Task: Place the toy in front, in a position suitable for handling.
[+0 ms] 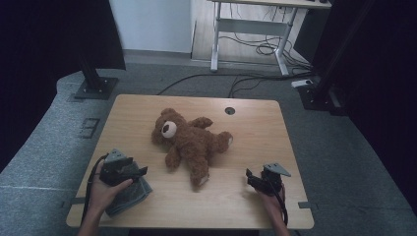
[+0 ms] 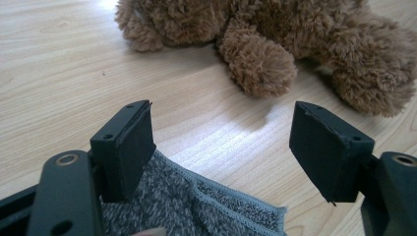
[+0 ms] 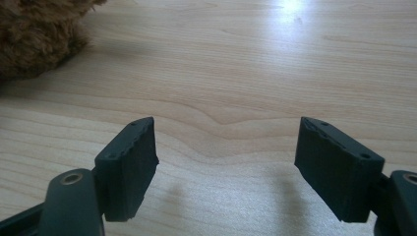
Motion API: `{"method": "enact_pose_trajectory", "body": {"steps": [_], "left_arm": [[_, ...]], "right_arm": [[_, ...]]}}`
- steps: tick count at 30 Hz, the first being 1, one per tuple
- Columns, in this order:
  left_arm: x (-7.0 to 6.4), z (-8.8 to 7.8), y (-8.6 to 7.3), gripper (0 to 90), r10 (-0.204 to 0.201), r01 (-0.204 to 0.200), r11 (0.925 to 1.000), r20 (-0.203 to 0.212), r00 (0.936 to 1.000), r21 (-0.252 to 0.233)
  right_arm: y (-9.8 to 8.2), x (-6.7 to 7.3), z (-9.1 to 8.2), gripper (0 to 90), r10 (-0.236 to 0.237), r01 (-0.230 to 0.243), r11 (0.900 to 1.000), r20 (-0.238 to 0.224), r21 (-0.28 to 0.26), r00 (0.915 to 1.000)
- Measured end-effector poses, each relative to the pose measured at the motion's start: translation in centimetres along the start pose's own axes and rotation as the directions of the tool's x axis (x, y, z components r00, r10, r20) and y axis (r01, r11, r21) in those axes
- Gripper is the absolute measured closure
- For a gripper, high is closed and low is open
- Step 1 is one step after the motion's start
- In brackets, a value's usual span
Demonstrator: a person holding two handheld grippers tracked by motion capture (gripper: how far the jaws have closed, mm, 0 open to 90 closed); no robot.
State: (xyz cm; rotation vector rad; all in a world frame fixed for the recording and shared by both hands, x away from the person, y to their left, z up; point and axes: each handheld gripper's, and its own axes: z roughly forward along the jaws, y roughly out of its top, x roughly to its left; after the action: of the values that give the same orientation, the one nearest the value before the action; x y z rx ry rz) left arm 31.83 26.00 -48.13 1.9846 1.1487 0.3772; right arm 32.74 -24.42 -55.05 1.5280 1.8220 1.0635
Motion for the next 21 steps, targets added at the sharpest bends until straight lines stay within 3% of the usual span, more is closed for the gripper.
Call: {"method": "enact_pose_trajectory", "body": {"steps": [14,21], "left_arm": [[-1.1,0.1,0.6,24.8,0.015,-0.015,0.9994,0.019,0.9997,-0.033],[-1.8,1.5,1.2,24.7,0.024,-0.023,0.9992,0.022,0.9995,-0.031]], "right_arm": [[0.7,1.2,-0.7,26.1,-0.018,0.016,0.999,-0.052,-0.040,0.9985],[1.4,2.2,-1.3,28.1,0.000,-0.009,0.997,-0.121,-0.073,0.9926]]}}
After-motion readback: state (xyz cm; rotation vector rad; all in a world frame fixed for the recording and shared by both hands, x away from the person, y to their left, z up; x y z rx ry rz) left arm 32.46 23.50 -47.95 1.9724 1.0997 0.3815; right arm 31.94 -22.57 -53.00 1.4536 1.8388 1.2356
